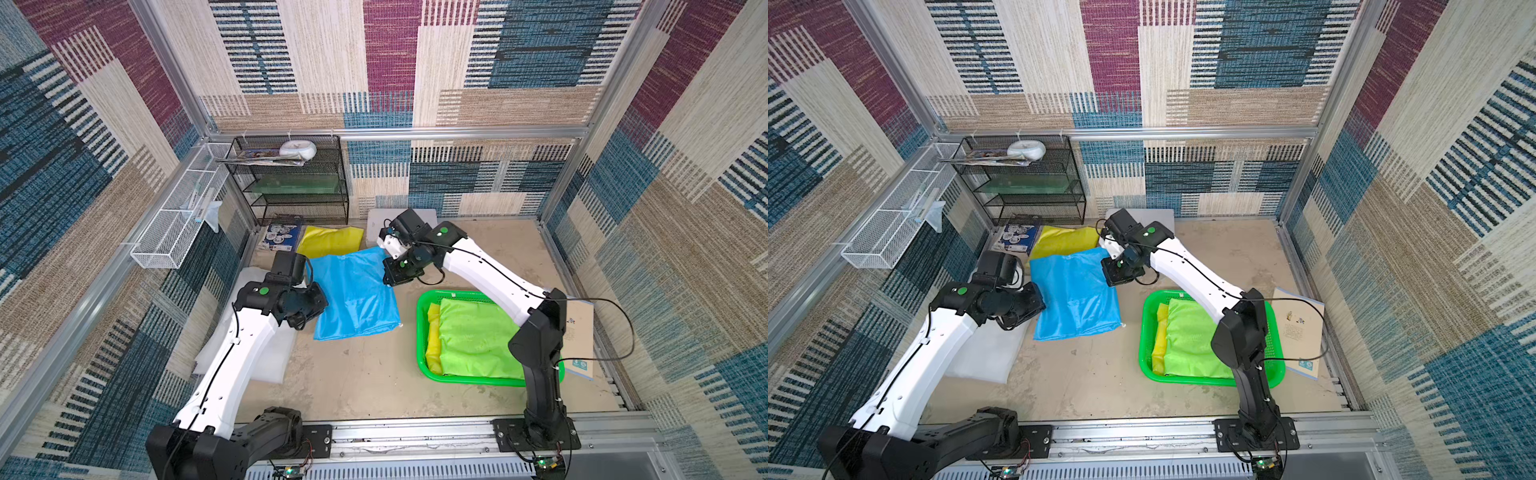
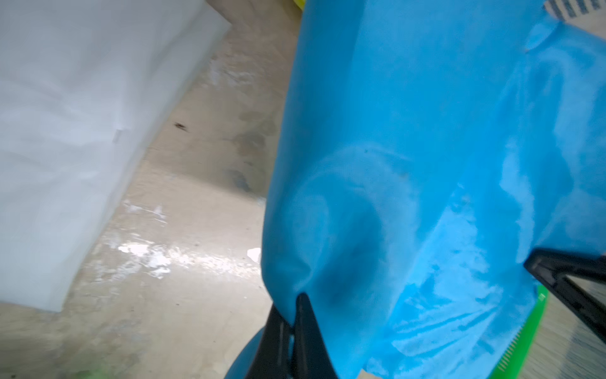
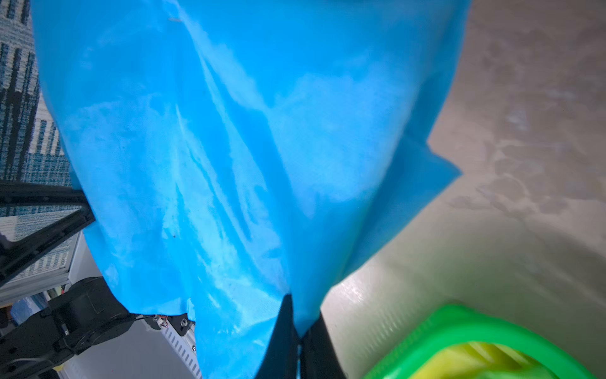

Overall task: Put the folded raincoat in the basket
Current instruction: Adjust the basket at the center of the board.

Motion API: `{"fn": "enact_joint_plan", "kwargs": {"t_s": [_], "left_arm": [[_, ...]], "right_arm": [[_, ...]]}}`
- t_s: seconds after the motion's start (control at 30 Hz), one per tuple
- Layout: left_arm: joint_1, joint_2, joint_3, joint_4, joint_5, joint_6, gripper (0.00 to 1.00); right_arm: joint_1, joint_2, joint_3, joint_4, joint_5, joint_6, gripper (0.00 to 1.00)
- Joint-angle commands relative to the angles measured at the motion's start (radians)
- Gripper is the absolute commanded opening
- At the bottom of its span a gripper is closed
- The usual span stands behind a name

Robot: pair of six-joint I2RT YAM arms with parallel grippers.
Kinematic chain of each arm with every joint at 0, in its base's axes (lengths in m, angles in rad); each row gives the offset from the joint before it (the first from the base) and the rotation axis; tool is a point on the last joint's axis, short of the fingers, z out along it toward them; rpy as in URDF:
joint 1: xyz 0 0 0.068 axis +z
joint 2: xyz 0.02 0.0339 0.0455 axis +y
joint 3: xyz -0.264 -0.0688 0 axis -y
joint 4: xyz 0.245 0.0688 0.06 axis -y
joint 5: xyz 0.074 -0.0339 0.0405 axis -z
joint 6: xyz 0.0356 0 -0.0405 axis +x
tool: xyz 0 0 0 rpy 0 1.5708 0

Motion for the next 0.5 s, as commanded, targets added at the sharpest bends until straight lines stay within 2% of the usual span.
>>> {"fn": "enact_joint_plan", "kwargs": {"t_s": [0.0,0.13,0.2,0.33,0.47], "left_arm": [[-0.15,0.074,0.091,-0.022,0.098,-0.068,0.0],[-0.417,0.254,0.248,0.0,0.07,-0.128,0.0],[-0.507,0.354,0.325,0.01,0.053,-0.128,0.0],[-0.62,0.548,0.45,0.023,0.063,-0.14,0.0],[-0.686,0.673,0.519,0.039,0.083,-0.14,0.0]], "right_arm": [[-0.057,-0.123,-0.11,-0.059,0.087,0.021,0.0],[-0.172,-0.323,-0.342,-0.039,0.145,0.073,0.0],[-0.23,-0.409,-0.442,-0.011,0.148,0.087,0.0],[-0.311,-0.517,-0.564,-0.043,0.225,0.101,0.0],[-0.357,-0.587,-0.666,-0.05,0.254,0.096,0.0]]}}
